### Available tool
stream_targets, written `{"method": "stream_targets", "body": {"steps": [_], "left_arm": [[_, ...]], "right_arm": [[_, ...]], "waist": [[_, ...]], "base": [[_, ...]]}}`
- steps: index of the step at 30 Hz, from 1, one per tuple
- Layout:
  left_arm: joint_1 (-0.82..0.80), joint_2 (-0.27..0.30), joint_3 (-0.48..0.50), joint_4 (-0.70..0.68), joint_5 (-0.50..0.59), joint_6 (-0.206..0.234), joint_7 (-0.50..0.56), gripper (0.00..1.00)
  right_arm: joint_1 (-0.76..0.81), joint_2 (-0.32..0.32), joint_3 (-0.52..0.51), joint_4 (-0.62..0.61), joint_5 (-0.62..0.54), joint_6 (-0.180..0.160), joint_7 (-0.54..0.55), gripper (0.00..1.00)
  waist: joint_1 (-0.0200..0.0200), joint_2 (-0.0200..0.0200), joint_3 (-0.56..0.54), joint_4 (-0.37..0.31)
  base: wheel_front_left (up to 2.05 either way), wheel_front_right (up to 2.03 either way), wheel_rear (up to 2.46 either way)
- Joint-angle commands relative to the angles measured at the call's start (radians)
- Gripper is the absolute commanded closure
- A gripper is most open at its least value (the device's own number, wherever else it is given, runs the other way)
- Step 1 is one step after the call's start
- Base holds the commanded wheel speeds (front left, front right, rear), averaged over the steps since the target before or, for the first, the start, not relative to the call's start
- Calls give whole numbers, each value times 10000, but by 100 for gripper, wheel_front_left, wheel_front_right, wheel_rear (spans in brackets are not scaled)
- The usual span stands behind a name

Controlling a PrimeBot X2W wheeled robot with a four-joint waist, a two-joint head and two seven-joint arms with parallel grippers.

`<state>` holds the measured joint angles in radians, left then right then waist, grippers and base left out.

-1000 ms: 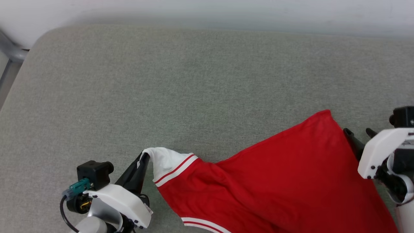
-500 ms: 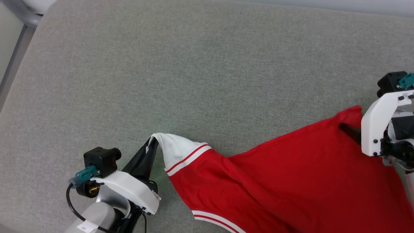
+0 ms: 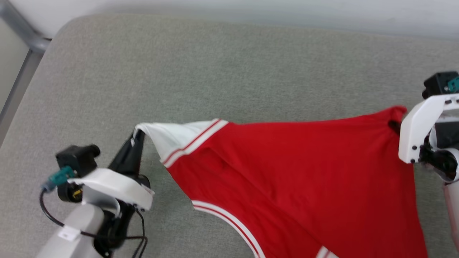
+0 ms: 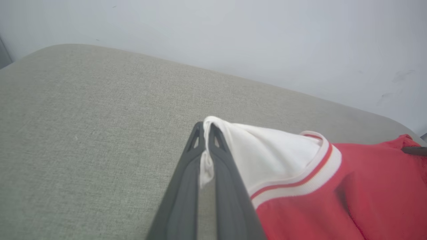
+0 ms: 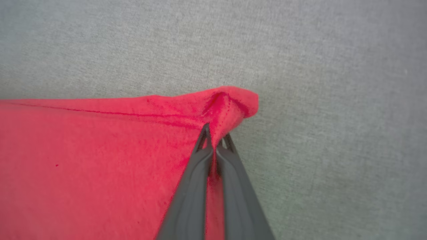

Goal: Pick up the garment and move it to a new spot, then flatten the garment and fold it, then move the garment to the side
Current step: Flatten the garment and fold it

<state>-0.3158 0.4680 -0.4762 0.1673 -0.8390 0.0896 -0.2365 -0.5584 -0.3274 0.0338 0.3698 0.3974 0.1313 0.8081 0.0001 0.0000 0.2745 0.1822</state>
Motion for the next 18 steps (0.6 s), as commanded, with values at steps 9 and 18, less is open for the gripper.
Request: {"method": "stream_targets", "body": {"steps": [9, 18], "left_arm": [[-2706, -33, 715, 1078, -341, -144, 368, 100], [-6480, -95, 993, 3159, -46, -509, 589, 100]], "right_arm": [[-1730, 614, -1150, 483, -1195, -14, -1915, 100], [-4452, 1205, -2073, 1121, -2402, -16, -3496, 100]], "waist": [[-1, 0, -661, -748], [-1, 0, 4, -1238]], "base": [[0, 0, 0], [0, 0, 0]]}}
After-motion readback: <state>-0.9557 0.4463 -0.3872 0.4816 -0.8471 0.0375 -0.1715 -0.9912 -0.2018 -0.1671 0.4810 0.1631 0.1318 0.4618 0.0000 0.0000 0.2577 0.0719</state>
